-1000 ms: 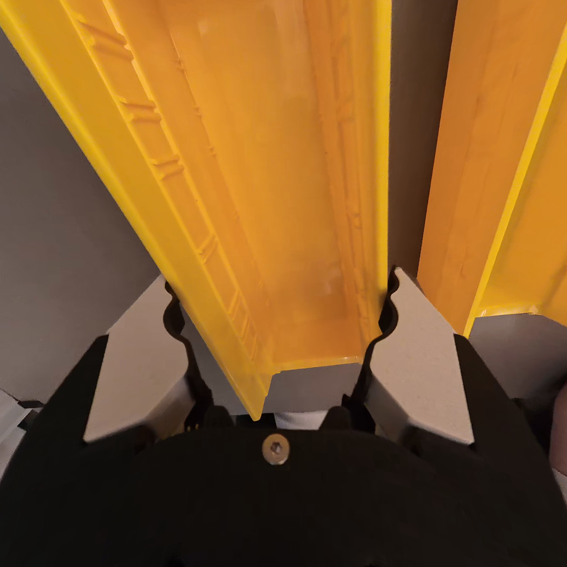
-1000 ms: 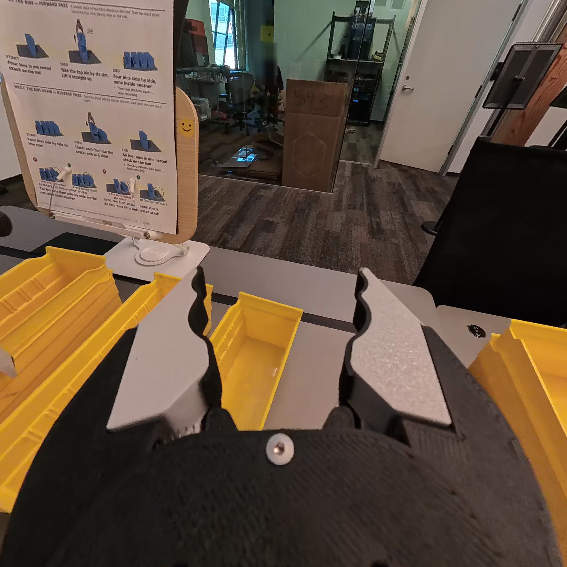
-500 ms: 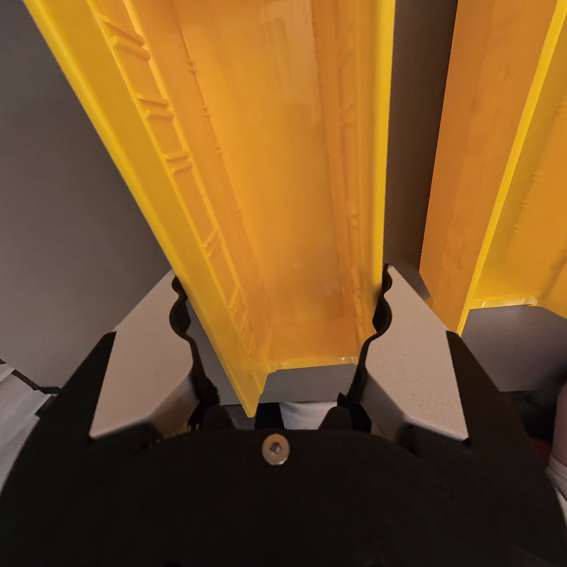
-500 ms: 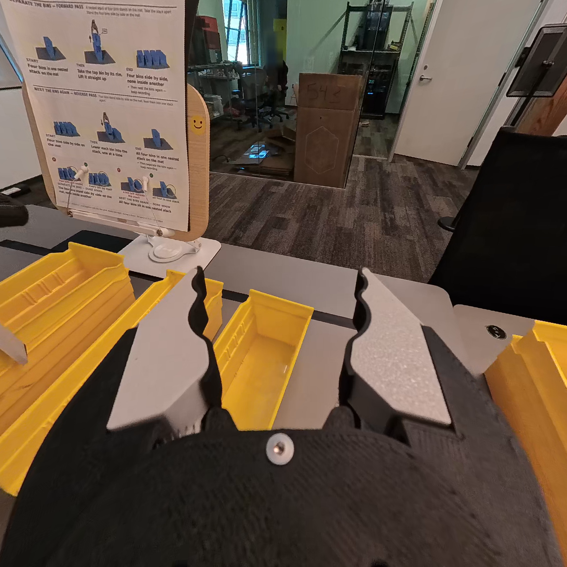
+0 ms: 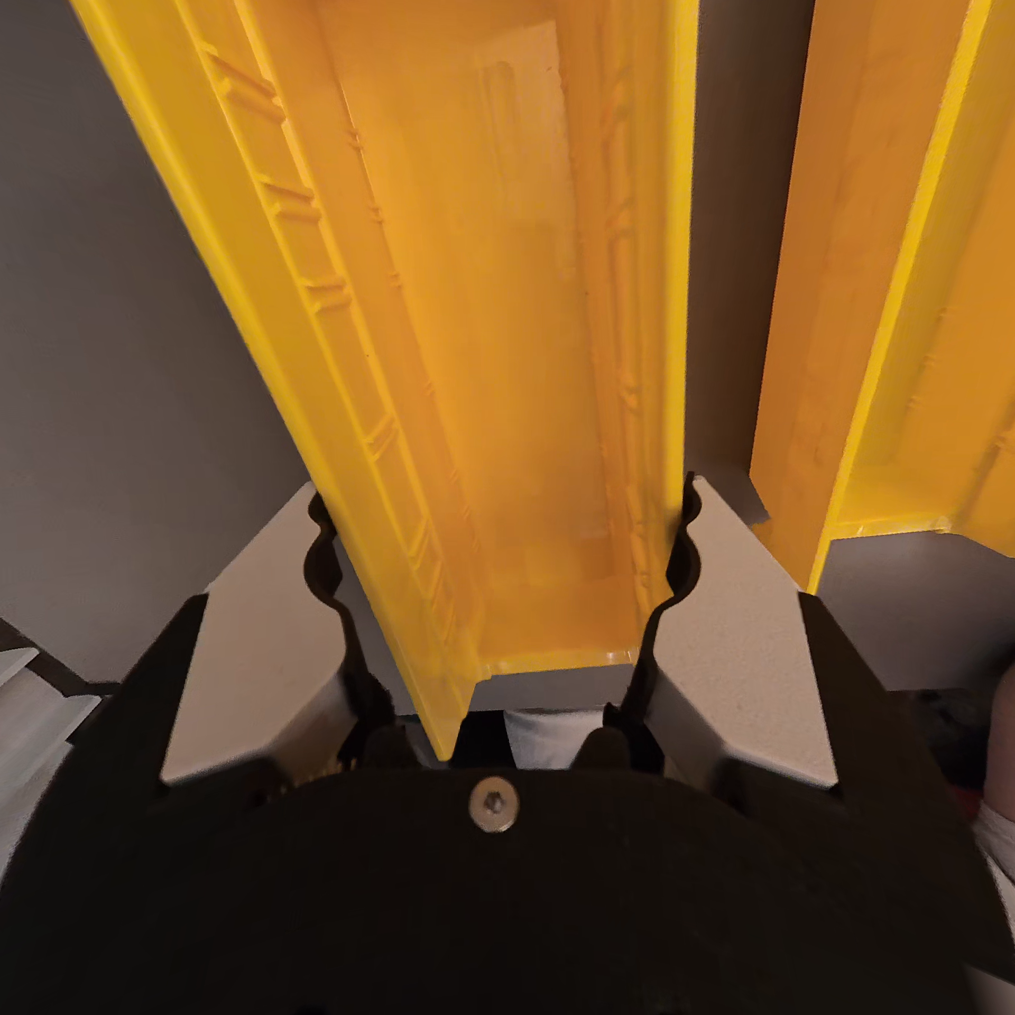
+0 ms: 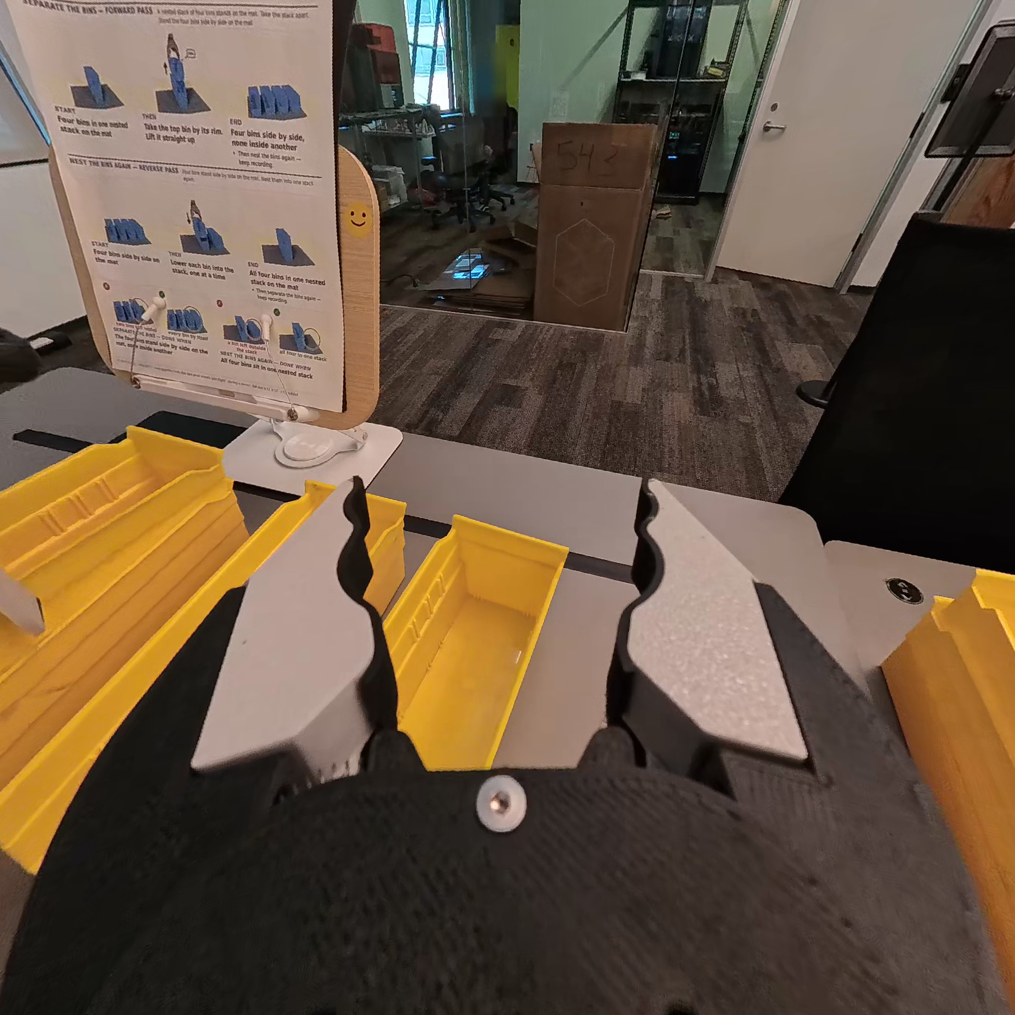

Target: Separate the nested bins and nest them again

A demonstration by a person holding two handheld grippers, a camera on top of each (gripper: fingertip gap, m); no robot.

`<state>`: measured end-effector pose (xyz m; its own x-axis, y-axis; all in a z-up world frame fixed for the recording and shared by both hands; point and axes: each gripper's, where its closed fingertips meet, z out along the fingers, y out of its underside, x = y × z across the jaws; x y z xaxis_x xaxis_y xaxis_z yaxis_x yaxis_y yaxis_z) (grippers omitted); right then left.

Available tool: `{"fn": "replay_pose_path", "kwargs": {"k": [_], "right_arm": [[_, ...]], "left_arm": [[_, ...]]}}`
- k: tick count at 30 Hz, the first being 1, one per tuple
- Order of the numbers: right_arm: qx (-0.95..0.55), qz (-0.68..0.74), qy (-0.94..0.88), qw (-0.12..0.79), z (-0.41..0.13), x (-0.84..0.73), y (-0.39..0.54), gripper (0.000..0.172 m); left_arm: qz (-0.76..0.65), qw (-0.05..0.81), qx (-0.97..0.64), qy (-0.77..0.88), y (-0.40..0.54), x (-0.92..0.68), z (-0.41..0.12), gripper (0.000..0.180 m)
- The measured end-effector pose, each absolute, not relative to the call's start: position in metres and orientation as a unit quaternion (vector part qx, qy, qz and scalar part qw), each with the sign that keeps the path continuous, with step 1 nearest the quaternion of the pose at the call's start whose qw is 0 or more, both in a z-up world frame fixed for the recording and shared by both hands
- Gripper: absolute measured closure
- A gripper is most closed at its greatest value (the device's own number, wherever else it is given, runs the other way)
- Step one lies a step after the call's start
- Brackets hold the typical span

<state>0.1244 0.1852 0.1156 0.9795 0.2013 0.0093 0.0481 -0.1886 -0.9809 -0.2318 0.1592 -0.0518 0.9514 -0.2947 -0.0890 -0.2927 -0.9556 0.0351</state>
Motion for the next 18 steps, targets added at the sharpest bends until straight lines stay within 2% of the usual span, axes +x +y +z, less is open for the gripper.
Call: {"fn": "replay_pose_path", "kwargs": {"k": [11,18], "right_arm": [[-0.773,0.063,-0.081,0.626,0.111,0.124,0.188,0.075],[-0.777,0.064,-0.083,0.621,0.107,0.122,0.19,0.075]], "left_arm": [[-0.005,0.004,0.984,-0.18,0.16,-0.232,0.012,0.059],[0.045,-0.066,0.985,-0.154,0.174,-0.261,0.083,0.06]]}}
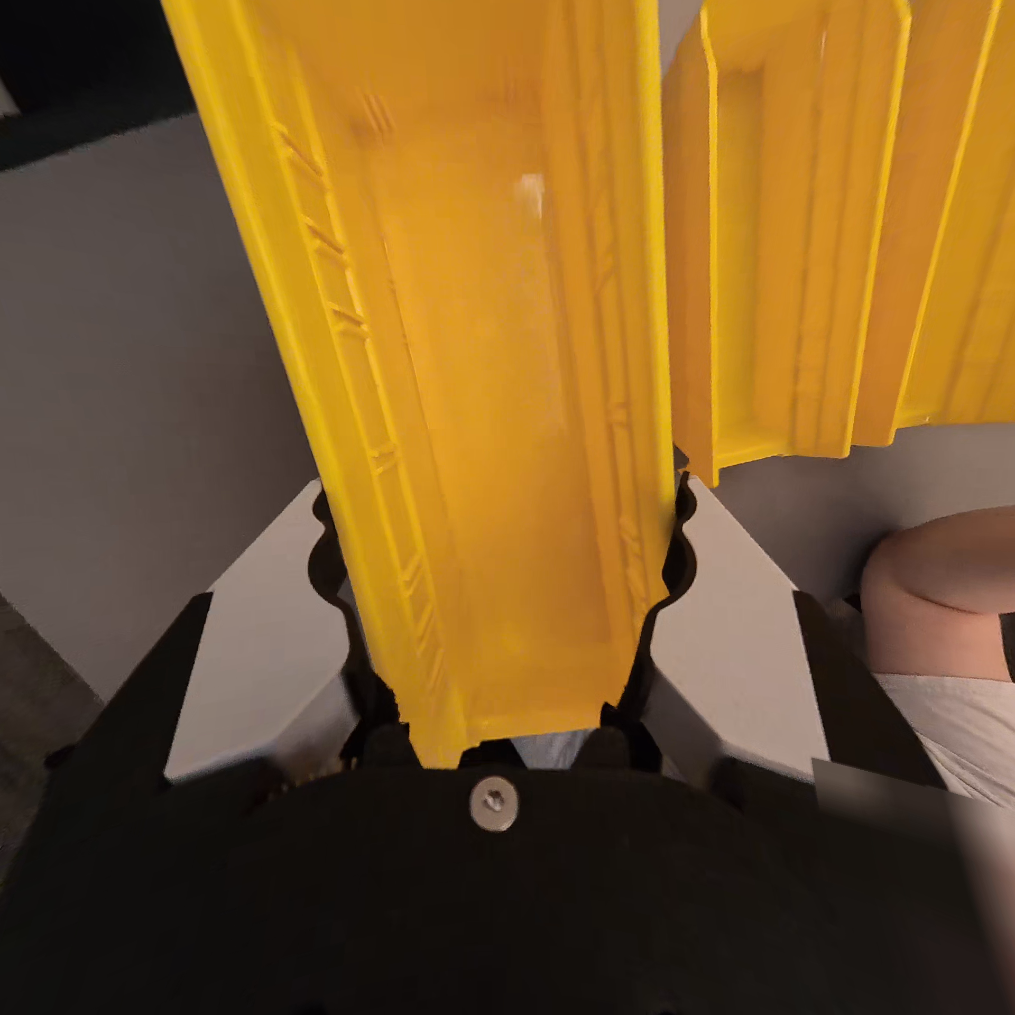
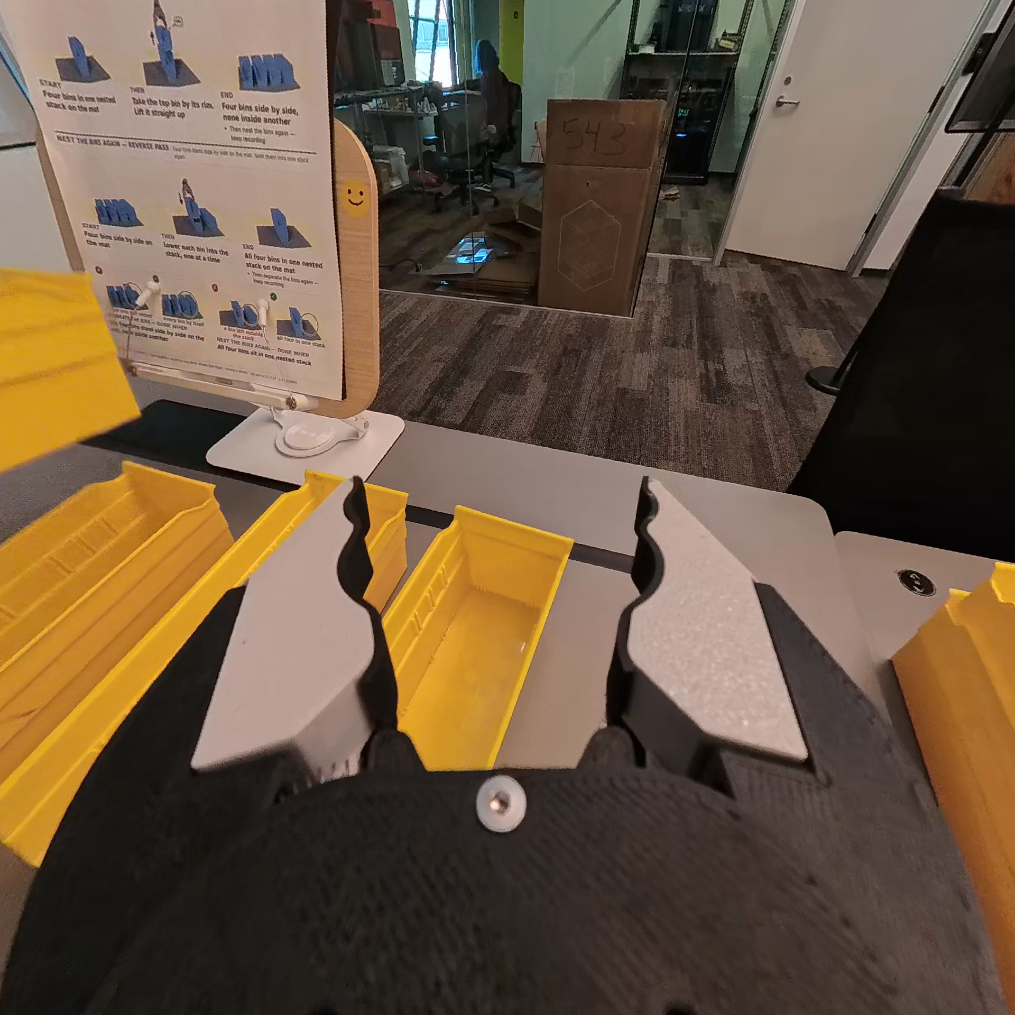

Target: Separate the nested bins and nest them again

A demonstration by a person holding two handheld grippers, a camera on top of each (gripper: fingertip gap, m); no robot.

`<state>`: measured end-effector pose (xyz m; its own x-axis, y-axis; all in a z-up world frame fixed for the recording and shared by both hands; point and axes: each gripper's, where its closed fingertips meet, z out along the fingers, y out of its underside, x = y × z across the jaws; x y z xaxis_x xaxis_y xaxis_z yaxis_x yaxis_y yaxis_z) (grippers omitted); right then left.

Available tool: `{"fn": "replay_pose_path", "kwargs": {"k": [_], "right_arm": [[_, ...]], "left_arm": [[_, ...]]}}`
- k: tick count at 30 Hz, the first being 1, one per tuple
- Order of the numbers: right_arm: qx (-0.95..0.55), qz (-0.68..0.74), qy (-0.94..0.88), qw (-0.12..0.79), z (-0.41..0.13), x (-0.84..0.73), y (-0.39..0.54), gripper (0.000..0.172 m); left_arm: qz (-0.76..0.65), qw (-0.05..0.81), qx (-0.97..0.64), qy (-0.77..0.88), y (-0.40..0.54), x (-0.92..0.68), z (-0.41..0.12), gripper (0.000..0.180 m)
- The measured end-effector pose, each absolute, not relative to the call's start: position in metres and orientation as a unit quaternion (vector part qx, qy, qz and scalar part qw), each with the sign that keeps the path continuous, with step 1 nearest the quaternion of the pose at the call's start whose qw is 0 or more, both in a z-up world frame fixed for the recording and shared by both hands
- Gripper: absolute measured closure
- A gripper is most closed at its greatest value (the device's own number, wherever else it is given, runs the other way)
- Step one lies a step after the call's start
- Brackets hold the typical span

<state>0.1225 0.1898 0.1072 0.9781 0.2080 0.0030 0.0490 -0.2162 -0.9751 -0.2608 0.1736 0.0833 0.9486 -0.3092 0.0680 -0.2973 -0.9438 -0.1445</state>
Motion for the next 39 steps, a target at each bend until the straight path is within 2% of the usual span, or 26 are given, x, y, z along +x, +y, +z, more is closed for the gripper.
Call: {"fn": "replay_pose_path", "kwargs": {"k": [3,7,12,18,22,30,32,39], "right_arm": [[-0.778,0.064,-0.082,0.62,0.106,0.123,0.19,0.075],[-0.779,0.065,-0.082,0.619,0.106,0.123,0.19,0.075],[-0.779,0.066,-0.084,0.618,0.107,0.122,0.189,0.075],[-0.784,0.068,-0.087,0.61,0.102,0.12,0.191,0.075],[-0.787,0.068,-0.09,0.607,0.1,0.118,0.193,0.075],[-0.79,0.062,-0.097,0.602,0.097,0.113,0.194,0.075],[-0.792,0.059,-0.1,0.599,0.096,0.11,0.194,0.075],[-0.807,0.051,-0.132,0.574,0.084,0.084,0.195,0.075]], "left_arm": [[-0.041,0.102,-0.985,0.136,0.18,-0.289,0.099,0.061],[-0.031,0.124,-0.986,0.11,0.182,-0.328,0.094,0.062],[-0.024,0.124,-0.988,0.089,0.179,-0.366,0.049,0.063],[-0.047,0.073,-0.995,0.057,0.16,-0.39,-0.02,0.063],[-0.037,0.087,-0.994,0.06,0.163,-0.397,-0.049,0.063],[0.005,0.148,-0.985,0.091,0.177,-0.401,-0.093,0.057],[0.006,0.174,-0.98,0.098,0.182,-0.4,-0.093,0.059],[-0.012,0.178,-0.978,0.107,0.181,-0.404,-0.094,0.052]]}}
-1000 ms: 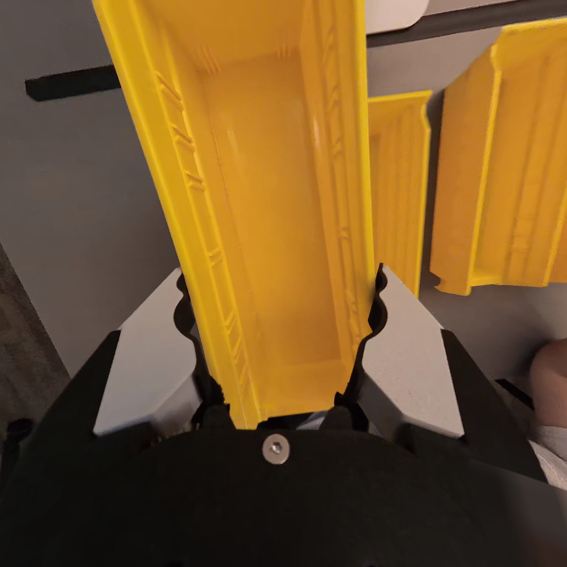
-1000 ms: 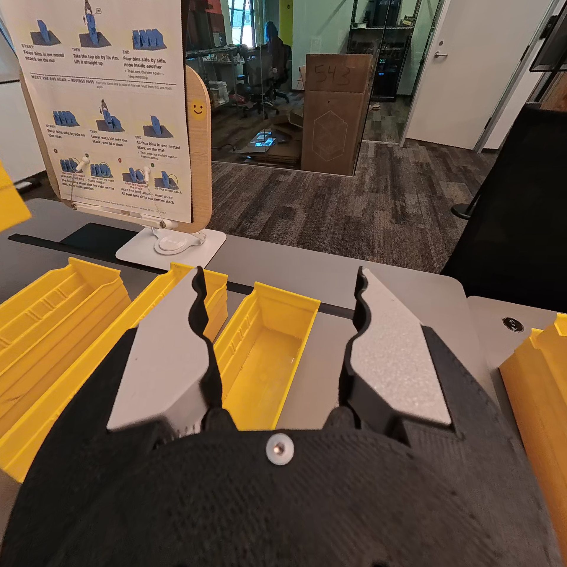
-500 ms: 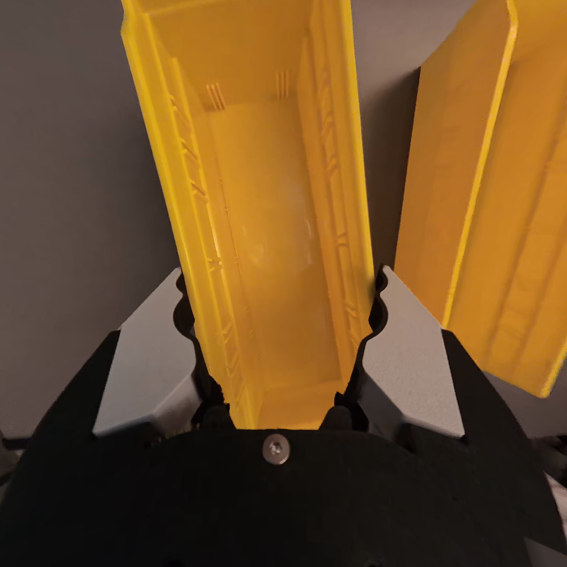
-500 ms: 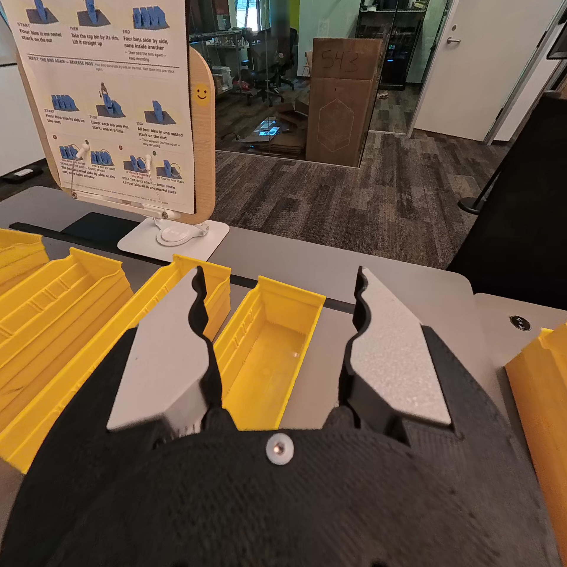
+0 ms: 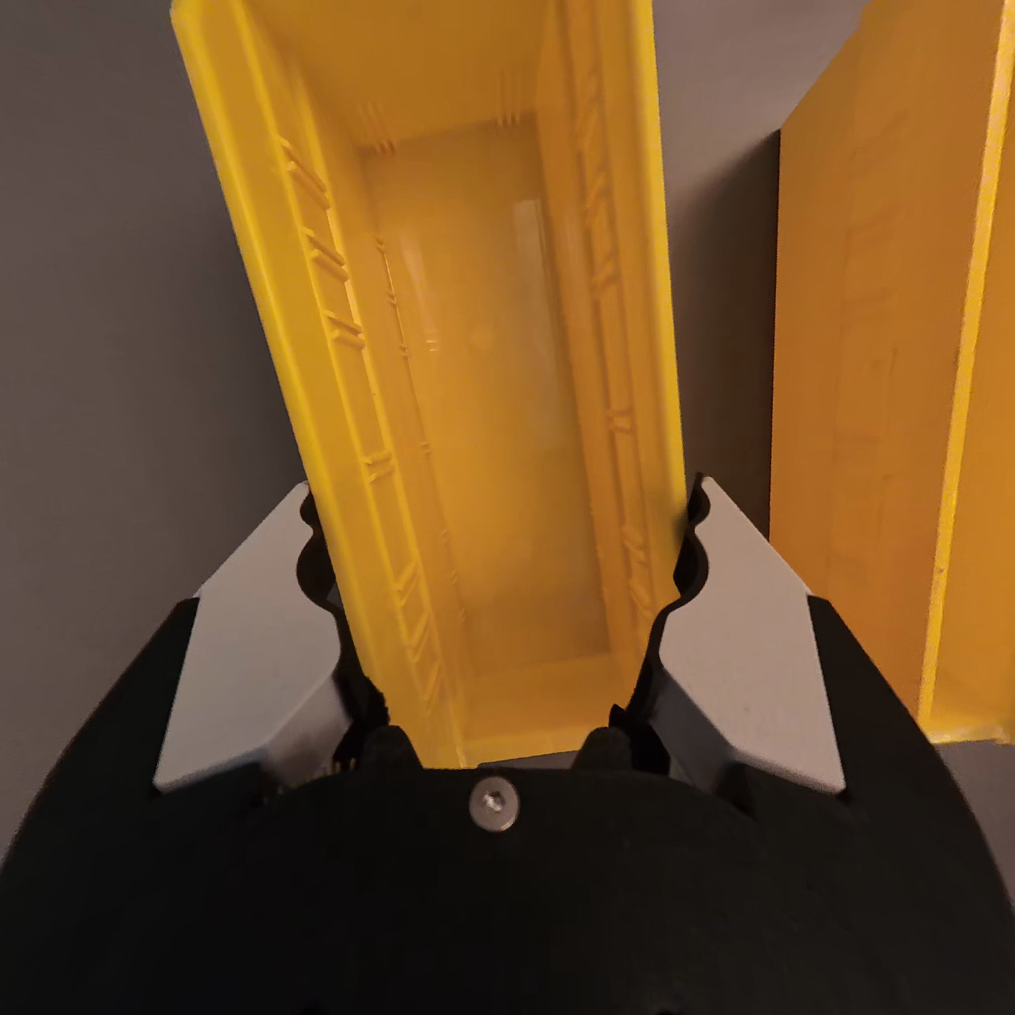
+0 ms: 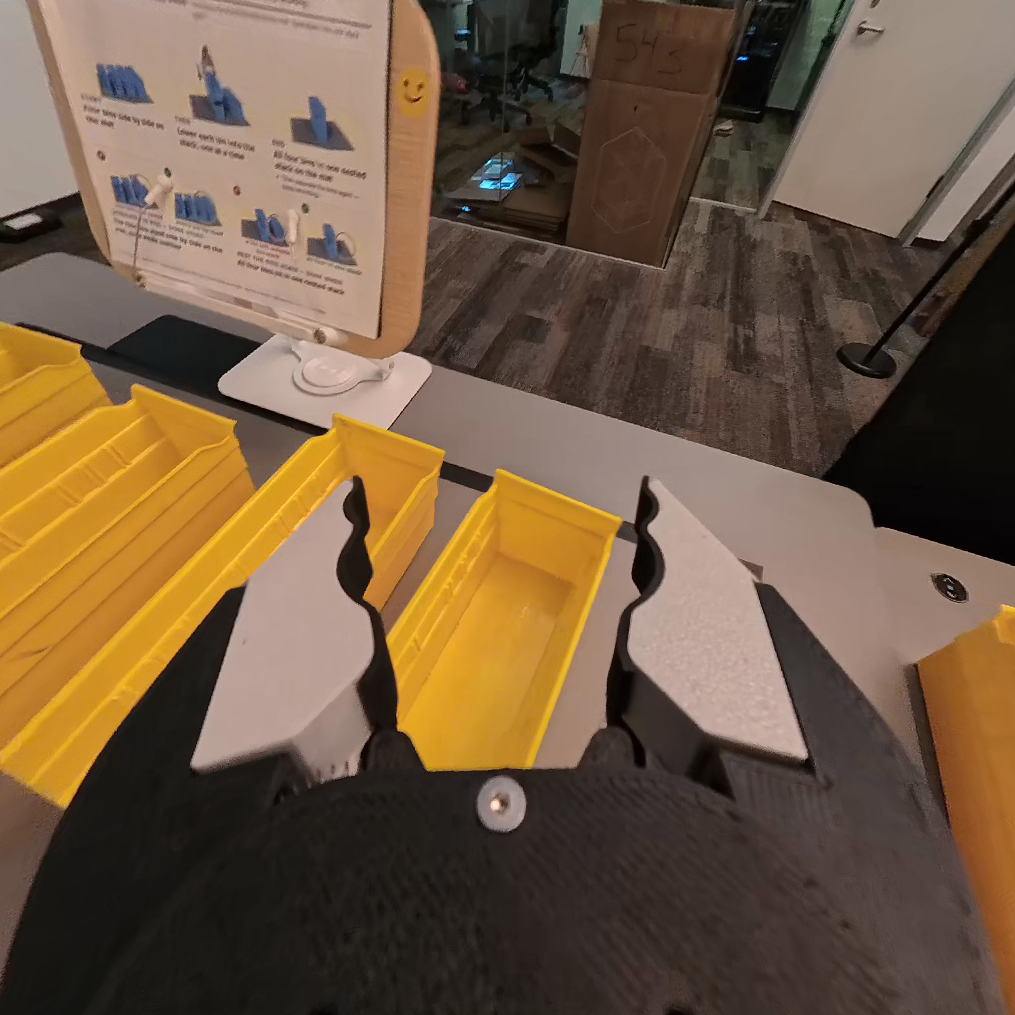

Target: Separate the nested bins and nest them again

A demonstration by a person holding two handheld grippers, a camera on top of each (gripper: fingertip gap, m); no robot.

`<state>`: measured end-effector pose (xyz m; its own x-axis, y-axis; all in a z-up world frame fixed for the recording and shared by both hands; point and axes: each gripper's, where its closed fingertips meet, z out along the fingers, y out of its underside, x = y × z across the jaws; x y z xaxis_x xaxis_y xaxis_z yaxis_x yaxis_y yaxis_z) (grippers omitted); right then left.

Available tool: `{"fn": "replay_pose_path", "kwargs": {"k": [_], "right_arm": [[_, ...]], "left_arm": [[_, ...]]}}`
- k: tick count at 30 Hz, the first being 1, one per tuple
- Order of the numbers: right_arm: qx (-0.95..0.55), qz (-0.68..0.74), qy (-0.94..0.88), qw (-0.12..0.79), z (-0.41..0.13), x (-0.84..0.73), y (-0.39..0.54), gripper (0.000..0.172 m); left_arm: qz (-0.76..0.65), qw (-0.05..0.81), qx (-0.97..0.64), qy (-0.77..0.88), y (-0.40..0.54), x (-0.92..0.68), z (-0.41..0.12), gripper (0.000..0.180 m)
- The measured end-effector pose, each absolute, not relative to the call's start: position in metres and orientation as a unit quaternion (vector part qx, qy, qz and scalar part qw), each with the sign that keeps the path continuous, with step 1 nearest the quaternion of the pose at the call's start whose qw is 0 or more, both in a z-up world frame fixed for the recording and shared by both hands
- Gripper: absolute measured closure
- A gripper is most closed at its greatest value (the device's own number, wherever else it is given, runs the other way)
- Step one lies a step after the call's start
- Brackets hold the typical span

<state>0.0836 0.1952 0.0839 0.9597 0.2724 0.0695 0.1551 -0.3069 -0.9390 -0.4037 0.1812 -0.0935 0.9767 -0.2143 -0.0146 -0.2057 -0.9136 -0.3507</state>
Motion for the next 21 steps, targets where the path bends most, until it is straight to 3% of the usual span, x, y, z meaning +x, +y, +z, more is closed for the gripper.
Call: {"fn": "replay_pose_path", "kwargs": {"k": [5,11,16,18,21], "right_arm": [[-0.808,0.029,-0.181,0.56,0.083,0.05,0.185,0.075],[-0.81,-0.001,-0.237,0.536,0.078,0.021,0.158,0.074],[-0.822,-0.012,-0.253,0.51,0.069,0.002,0.131,0.074],[-0.802,-0.025,-0.236,0.548,0.093,-0.005,0.124,0.074],[-0.702,-0.074,-0.167,0.688,0.167,-0.001,0.109,0.076]], "left_arm": [[-0.035,0.188,-0.973,0.128,0.18,-0.405,-0.086,0.049],[-0.116,0.337,-0.925,0.131,0.192,-0.403,-0.017,0.051],[-0.154,0.541,-0.814,0.147,0.184,-0.411,0.078,0.068],[-0.132,0.619,-0.765,0.12,0.178,-0.429,0.113,0.074],[-0.114,0.709,-0.689,0.098,0.164,-0.449,0.159,0.085]]}}
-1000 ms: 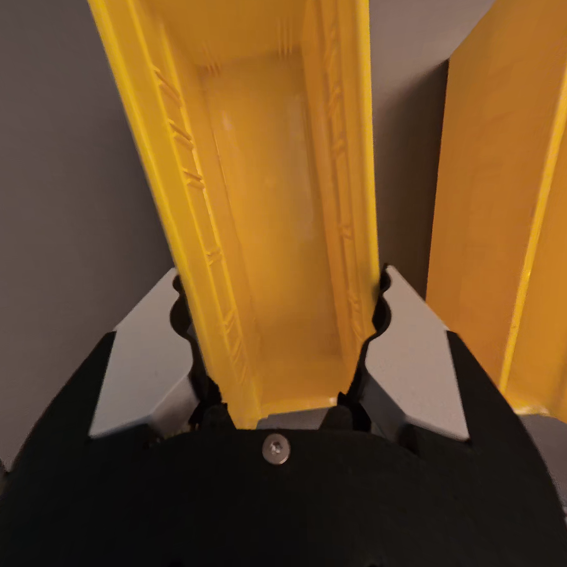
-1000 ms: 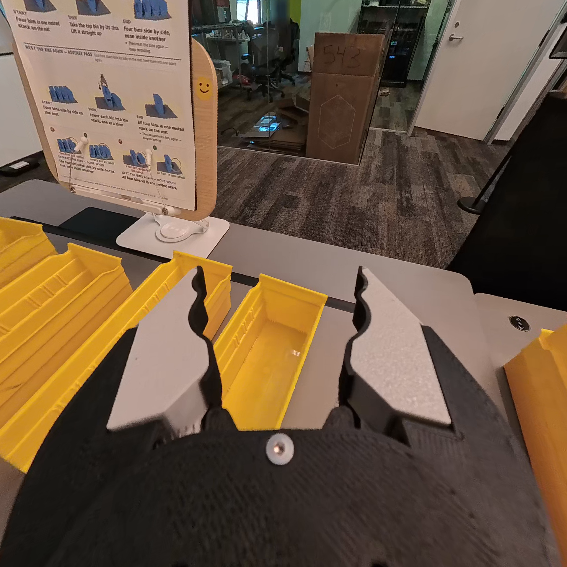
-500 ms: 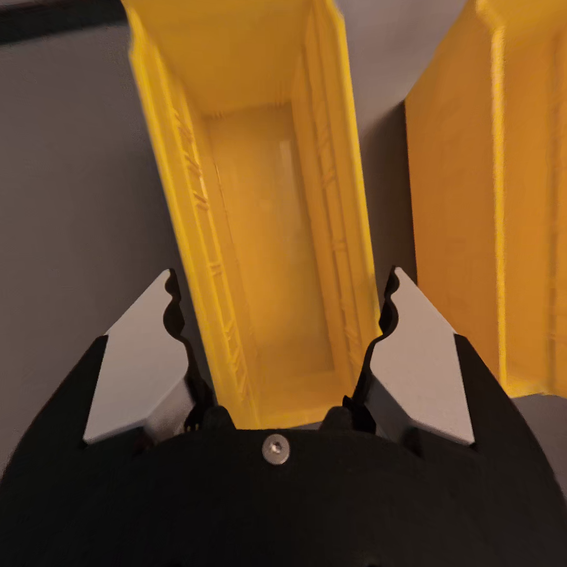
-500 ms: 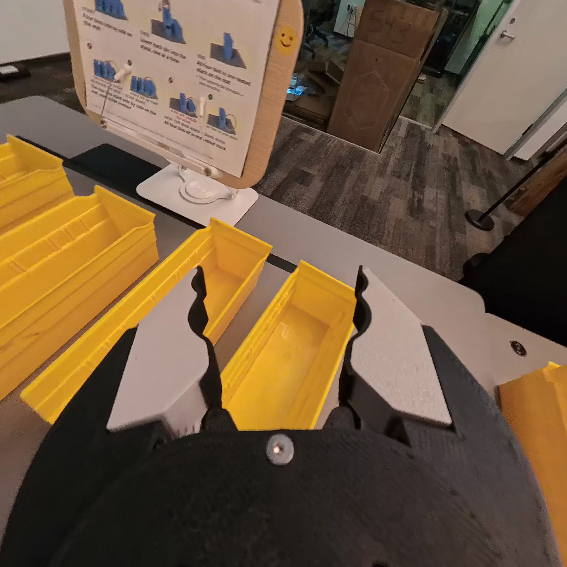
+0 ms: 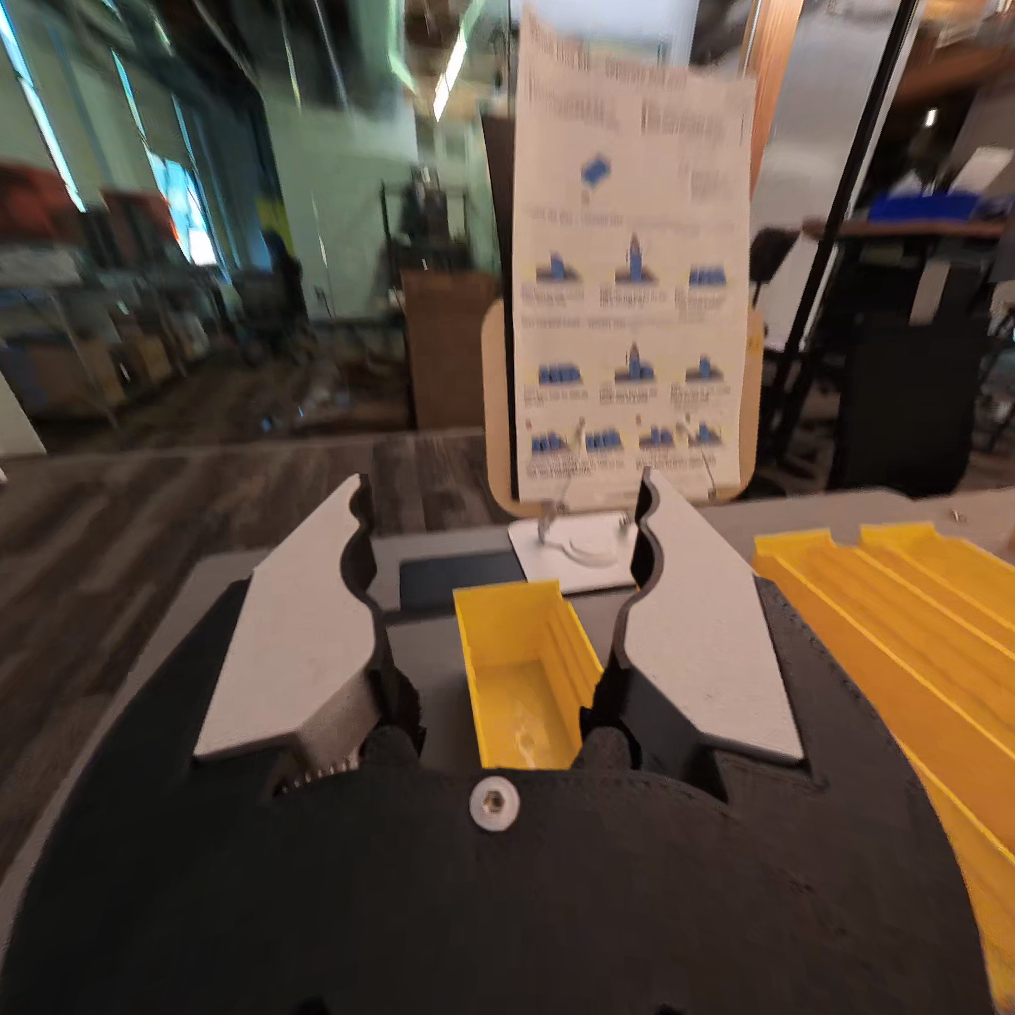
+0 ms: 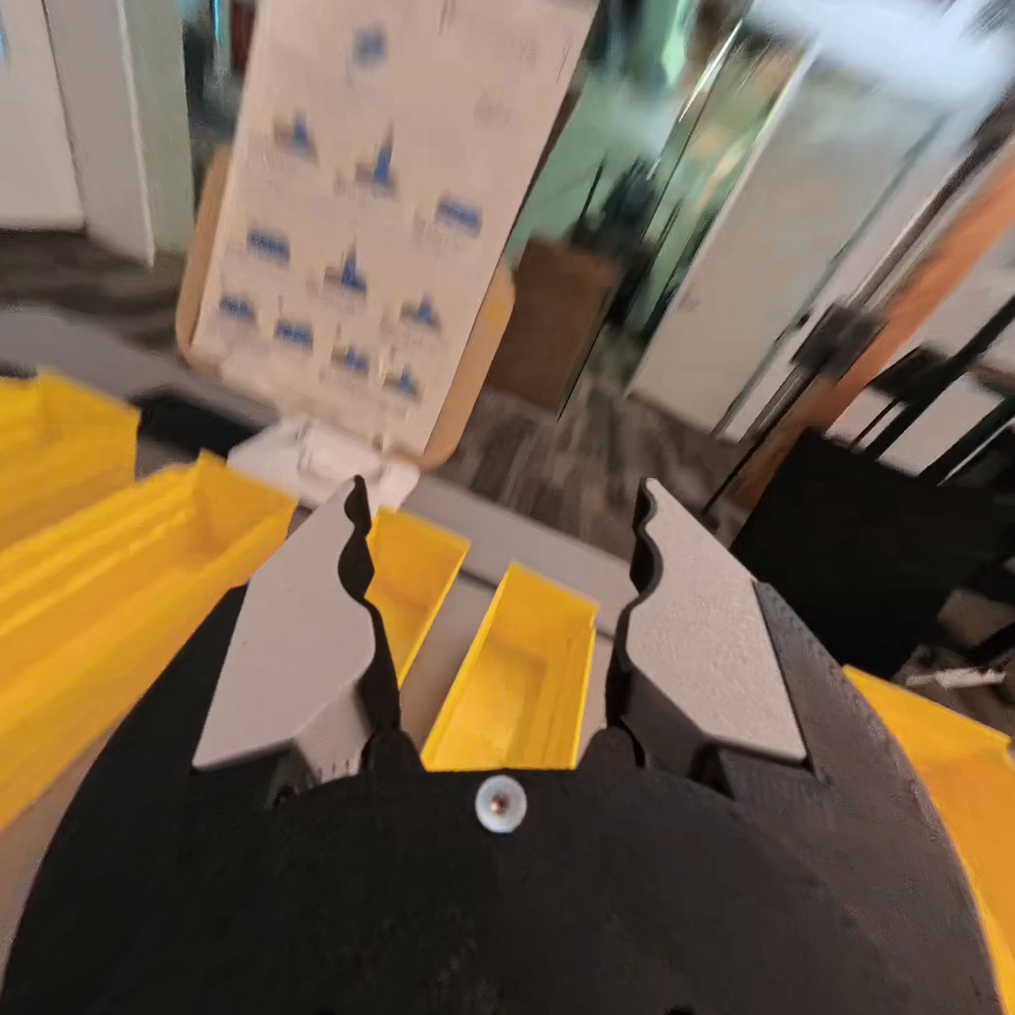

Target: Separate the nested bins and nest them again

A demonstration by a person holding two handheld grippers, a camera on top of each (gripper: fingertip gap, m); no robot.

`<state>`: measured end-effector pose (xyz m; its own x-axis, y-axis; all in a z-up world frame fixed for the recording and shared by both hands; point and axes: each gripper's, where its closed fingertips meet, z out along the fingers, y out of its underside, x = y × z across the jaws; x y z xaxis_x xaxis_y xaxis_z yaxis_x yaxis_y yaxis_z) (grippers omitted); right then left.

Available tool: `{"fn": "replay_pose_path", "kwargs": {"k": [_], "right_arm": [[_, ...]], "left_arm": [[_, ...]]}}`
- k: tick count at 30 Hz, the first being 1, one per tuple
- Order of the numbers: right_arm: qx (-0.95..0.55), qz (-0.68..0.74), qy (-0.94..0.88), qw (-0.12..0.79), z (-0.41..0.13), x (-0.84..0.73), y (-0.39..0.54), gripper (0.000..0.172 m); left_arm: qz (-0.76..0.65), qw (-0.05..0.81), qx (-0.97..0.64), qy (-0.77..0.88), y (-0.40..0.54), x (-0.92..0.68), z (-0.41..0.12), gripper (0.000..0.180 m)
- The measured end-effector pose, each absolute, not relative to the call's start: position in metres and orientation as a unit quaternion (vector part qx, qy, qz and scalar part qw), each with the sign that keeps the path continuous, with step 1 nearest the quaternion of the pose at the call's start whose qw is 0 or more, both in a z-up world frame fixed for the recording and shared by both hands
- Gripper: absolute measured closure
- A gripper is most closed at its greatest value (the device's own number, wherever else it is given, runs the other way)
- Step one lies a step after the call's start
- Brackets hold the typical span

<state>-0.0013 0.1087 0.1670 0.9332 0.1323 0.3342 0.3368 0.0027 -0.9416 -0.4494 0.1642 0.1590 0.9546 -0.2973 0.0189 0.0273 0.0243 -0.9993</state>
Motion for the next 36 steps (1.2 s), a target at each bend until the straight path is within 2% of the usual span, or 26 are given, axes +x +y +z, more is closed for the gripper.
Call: {"fn": "replay_pose_path", "kwargs": {"k": [2,4,6,9,11,13,15,17,20,22,23,24,26,30,36], "right_arm": [[-0.653,-0.076,-0.152,0.738,0.199,-0.006,0.094,0.072],[-0.62,-0.062,-0.157,0.766,0.217,-0.018,0.086,0.053],[-0.603,-0.048,-0.18,0.775,0.223,-0.035,0.083,0.053],[-0.601,-0.053,-0.183,0.776,0.214,-0.047,0.083,0.048],[-0.591,-0.06,-0.181,0.784,0.216,-0.052,0.088,0.041],[-0.578,-0.066,-0.18,0.793,0.218,-0.055,0.09,0.03],[-0.545,-0.09,-0.182,0.814,0.225,-0.057,0.086,0.031],[-0.512,-0.144,-0.179,0.828,0.23,-0.049,0.084,0.048],[-0.562,-0.151,-0.195,0.79,0.209,-0.042,0.102,0.09],[-0.632,-0.063,-0.234,0.736,0.179,-0.06,0.111,0.129],[-0.648,-0.019,-0.255,0.717,0.171,-0.074,0.109,0.151],[-0.648,0.01,-0.268,0.713,0.169,-0.085,0.104,0.163],[-0.637,0.01,-0.278,0.718,0.172,-0.096,0.097,0.172],[-0.654,-0.079,-0.29,0.694,0.164,-0.091,0.1,0.172],[-0.682,-0.048,-0.283,0.673,0.151,-0.087,0.107,0.172]], "left_arm": [[-0.113,0.748,-0.648,0.093,0.152,-0.456,0.185,0.087],[-0.123,0.764,-0.624,0.107,0.141,-0.455,0.202,0.097],[-0.135,0.764,-0.619,0.122,0.135,-0.45,0.209,0.102],[-0.15,0.765,-0.607,0.155,0.129,-0.435,0.214,0.093],[-0.133,0.775,-0.593,0.172,0.126,-0.429,0.218,0.076],[-0.096,0.791,-0.57,0.199,0.121,-0.426,0.223,0.071],[-0.063,0.807,-0.551,0.205,0.114,-0.43,0.229,0.07],[-0.048,0.807,-0.543,0.229,0.108,-0.431,0.229,0.084],[-0.041,0.778,-0.578,0.243,0.121,-0.443,0.213,0.097],[-0.049,0.729,-0.632,0.26,0.138,-0.451,0.185,0.132],[-0.059,0.698,-0.663,0.265,0.145,-0.455,0.17,0.167],[-0.071,0.674,-0.687,0.263,0.149,-0.458,0.159,0.18],[-0.107,0.658,-0.702,0.252,0.151,-0.457,0.152,0.18],[-0.175,0.667,-0.668,0.28,0.133,-0.436,0.165,0.18],[-0.147,0.674,-0.661,0.295,0.126,-0.431,0.168,0.18]]}}
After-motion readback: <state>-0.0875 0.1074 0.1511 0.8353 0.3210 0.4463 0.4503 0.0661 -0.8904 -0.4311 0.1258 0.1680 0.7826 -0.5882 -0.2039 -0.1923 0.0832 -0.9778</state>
